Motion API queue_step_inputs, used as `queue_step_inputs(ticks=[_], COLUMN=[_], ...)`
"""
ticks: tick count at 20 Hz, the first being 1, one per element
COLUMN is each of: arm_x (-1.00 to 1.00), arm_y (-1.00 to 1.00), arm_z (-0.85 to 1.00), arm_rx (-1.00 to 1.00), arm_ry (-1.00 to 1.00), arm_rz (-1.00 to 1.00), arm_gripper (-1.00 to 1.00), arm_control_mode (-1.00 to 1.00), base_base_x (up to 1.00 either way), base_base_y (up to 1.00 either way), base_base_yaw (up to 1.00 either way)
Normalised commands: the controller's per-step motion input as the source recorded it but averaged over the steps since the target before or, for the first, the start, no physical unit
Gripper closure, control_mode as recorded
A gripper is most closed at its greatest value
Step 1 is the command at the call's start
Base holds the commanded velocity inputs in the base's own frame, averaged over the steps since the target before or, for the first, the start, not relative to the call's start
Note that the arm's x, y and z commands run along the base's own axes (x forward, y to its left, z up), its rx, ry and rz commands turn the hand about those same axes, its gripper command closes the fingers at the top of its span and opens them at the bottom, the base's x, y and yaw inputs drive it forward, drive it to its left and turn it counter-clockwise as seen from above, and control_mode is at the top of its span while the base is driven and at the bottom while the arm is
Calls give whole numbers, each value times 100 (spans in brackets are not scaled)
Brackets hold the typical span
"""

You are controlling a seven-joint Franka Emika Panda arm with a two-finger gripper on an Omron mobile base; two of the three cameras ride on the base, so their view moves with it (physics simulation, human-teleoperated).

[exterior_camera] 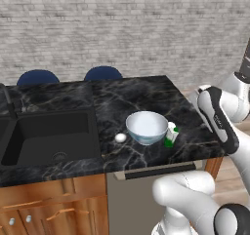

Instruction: Gather the eggs and milk located in the vicinity of the sink area and place them right next to the bowl.

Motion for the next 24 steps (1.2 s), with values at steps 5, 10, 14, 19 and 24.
queue_step_inputs(ticks=[5, 10, 14, 19, 24], arm_x=[4, 3, 8, 30, 25], arm_y=[-33, -49, -56, -44, -5], arm_z=[0, 11, 35, 13, -9], arm_rx=[0, 0, 4, 3, -1], arm_ry=[-2, 0, 0, 1, 3], arm_rz=[2, 9, 10, 11, 13], arm_gripper=[-100, -100, -100, -100, -100], arm_control_mode=[-100, -100, -100, -100, -100], base_base_x=[0, 0, 0, 0, 0], base_base_y=[0, 0, 0, 0, 0], base_base_yaw=[0, 0, 0, 0, 0])
